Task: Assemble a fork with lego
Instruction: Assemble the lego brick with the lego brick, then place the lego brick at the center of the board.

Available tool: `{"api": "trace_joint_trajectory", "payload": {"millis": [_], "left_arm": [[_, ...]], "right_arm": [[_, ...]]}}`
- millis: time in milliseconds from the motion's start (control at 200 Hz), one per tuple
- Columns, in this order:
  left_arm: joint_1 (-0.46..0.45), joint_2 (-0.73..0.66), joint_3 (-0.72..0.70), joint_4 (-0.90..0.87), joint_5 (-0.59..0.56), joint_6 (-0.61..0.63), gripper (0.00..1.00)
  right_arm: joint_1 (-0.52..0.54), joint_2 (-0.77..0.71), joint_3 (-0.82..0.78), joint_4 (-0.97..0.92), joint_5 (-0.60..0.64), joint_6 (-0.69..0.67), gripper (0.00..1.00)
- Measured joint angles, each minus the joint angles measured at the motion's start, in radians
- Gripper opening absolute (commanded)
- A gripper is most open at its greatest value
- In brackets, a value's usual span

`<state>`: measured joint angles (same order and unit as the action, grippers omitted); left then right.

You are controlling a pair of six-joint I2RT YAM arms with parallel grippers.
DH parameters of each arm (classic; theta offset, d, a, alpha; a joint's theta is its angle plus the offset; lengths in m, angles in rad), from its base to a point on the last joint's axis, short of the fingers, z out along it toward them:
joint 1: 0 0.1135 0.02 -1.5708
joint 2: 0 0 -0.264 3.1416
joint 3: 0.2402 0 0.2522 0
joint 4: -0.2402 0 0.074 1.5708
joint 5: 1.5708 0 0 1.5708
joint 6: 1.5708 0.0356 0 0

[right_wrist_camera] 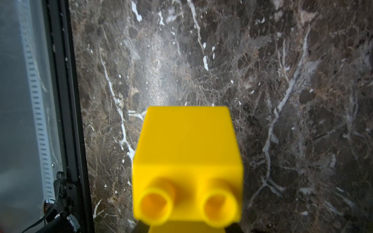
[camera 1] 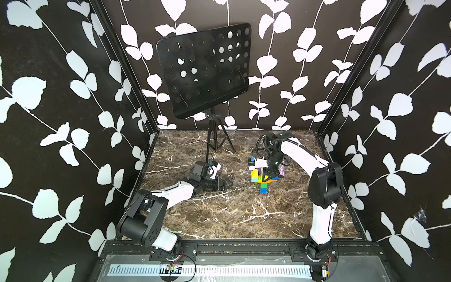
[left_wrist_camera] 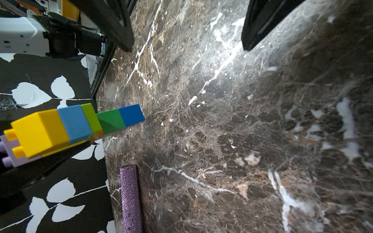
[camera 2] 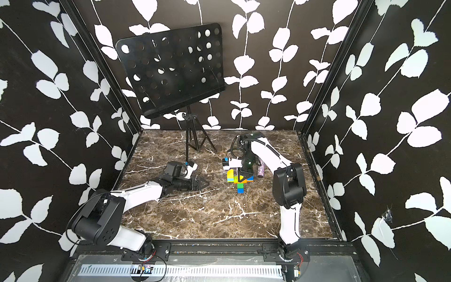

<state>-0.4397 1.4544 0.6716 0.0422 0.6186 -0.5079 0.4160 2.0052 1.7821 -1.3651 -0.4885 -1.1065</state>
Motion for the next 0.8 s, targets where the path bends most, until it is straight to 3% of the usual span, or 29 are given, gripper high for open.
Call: {"api": "trace_joint_trajectory", "payload": {"millis": [275, 460, 645, 800], "left_arm": [[0.000, -0.116, 0.001, -0.095, -0.056, 0.023, 0.86], [0.000, -0.141, 0.001, -0.131, -0.080, 0.023, 0.86], [0.000, -0.175, 0.001, -0.166, -0.103, 0.023, 0.86], [0.000, -0.195, 0.001, -0.173, -0.112, 0.030, 0.87]], "right_arm": [[0.017, 0.129, -0.002, -0.038, -0.225, -0.024, 0.37], [0.024, 0.201, 0.006, -0.072, -0.328, -0.044, 0.48], [0.027, 0.291, 0.077, -0.103, -0.370, -0.039, 0.60], [0.027, 0.302, 0.100, -0.099, -0.357, 0.020, 0.63]]}}
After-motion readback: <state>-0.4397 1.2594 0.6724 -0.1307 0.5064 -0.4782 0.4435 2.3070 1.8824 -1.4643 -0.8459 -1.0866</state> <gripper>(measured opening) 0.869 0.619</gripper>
